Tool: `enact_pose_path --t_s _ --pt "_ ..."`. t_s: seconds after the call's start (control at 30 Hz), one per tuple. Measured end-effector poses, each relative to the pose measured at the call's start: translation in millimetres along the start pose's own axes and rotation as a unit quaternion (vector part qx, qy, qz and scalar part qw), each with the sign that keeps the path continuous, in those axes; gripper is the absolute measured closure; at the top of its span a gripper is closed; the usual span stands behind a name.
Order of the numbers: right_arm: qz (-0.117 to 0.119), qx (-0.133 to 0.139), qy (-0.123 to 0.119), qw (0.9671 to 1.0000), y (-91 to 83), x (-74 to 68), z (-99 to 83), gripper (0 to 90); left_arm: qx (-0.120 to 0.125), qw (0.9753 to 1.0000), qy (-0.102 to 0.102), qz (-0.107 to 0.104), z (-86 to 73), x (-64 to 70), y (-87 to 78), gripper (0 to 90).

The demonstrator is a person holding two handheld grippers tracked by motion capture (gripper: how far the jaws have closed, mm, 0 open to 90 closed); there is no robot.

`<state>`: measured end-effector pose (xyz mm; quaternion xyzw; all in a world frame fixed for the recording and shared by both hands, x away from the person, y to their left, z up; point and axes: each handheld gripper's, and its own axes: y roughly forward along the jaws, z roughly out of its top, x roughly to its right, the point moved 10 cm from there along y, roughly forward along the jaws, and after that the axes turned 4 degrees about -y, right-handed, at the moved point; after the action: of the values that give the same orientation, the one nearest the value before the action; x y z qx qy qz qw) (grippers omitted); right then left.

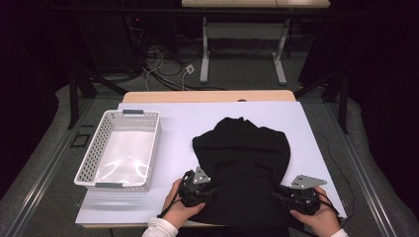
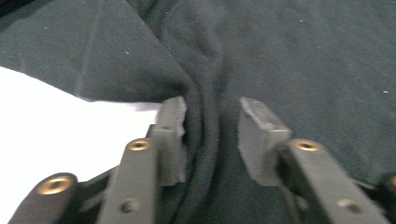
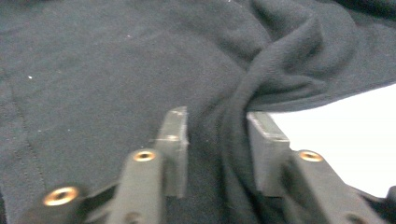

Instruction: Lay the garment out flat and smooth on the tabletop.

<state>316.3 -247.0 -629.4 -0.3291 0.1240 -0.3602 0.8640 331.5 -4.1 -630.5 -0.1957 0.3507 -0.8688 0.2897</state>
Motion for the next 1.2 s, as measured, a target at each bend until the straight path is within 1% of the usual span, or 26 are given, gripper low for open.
enact_pose_path --t_s 0.03,0.07,0.1,0.13,0.17,0.2,0.27,0.37,0.4,0.5,0.53,0.57,0.63,0.67,0.7,0.83,0.93,1.0,1.1,1.2 --pt "0.003 0.001 0.002 1.0 0.2 -0.4 0.3 72.1 0.0 1.0 -0.004 -0.001 0.3 -0.7 -0.1 71.9" --pt "0.006 0.002 0.002 1.0 0.6 -0.7 0.7 75.2 0.0 0.9999 -0.011 -0.009 0.6 -1.5 0.0 75.8" --pt "0.012 0.002 0.004 0.9999 1.0 -1.5 1.5 79.4 -0.001 0.9998 -0.015 -0.011 0.9 -2.2 0.1 78.6" --pt "0.013 0.0 0.01 0.9999 1.3 -2.5 1.8 80.4 -0.002 0.9997 -0.018 -0.017 1.2 -3.0 0.0 80.2" --pt "0.014 -0.003 0.007 0.9999 1.4 -2.5 2.5 81.2 -0.004 0.9996 -0.019 -0.019 1.3 -3.2 -0.2 81.6" --pt "0.015 -0.007 0.006 0.9999 1.4 -2.6 2.7 81.7 -0.003 0.9996 -0.021 -0.02 1.9 -3.1 -0.2 82.4" --pt "0.018 -0.013 0.003 0.9998 1.6 -1.8 4.7 82.6 -0.009 0.9995 -0.019 -0.022 2.3 -3.8 -1.1 83.5" --pt "0.022 -0.015 0.005 0.9996 0.5 -0.5 8.1 83.1 -0.007 0.9994 -0.022 -0.025 5.1 -5.0 -4.1 84.1" --pt "0.023 -0.013 0.003 0.9997 -0.2 0.4 10.1 83.1 -0.003 0.9992 -0.027 -0.028 6.7 -5.1 -6.1 84.3" --pt "0.026 -0.003 0.002 0.9997 -3.9 1.9 17.6 83.2 0.011 0.999 -0.031 -0.029 12.7 -7.2 -15.3 84.4" --pt "0.029 0.001 0.001 0.9996 -5.2 1.8 20.3 83.2 0.015 0.9988 -0.034 -0.031 14.6 -7.4 -19.3 84.4" --pt "0.034 0.005 0.001 0.9994 -6.8 0.9 23.4 83.2 0.018 0.9989 -0.031 -0.03 15.7 -7.9 -21.8 84.5" --pt "0.043 0.008 -0.007 0.999 -9.0 -1.5 27.7 83.1 0.021 0.9986 -0.034 -0.034 16.5 -7.1 -28.5 84.5" --pt "0.049 0.009 -0.012 0.9987 -9.8 -2.8 30.1 83.1 0.021 0.9986 -0.033 -0.037 16.0 -6.4 -32.5 84.5" --pt "0.061 0.008 -0.015 0.998 -11.2 -5.6 32.4 83.1 0.021 0.9986 -0.031 -0.038 15.5 -6.1 -34.9 84.5" --pt "0.086 0.004 -0.027 0.996 -15.3 -11.2 36.6 83.1 0.019 0.9985 -0.026 -0.044 10.8 -1.8 -45.9 84.4" --pt "0.096 0.002 -0.036 0.9948 -19.5 -14.1 38.0 83.1 0.013 0.9987 -0.017 -0.047 4.6 3.9 -54.6 84.4" --pt "0.104 0.005 -0.042 0.9937 -23.6 -17.4 40.0 83.1 0.013 0.9986 -0.012 -0.05 1.9 8.6 -60.6 84.4" --pt "0.119 0.001 -0.059 0.9912 -31.8 -22.9 41.4 83.1 0.015 0.9984 -0.002 -0.055 -0.1 15.0 -70.3 84.4" --pt "0.139 -0.002 -0.079 0.9872 -39.5 -30.7 42.1 83.0 0.019 0.9982 0.014 -0.055 -1.5 23.0 -81.9 84.4"
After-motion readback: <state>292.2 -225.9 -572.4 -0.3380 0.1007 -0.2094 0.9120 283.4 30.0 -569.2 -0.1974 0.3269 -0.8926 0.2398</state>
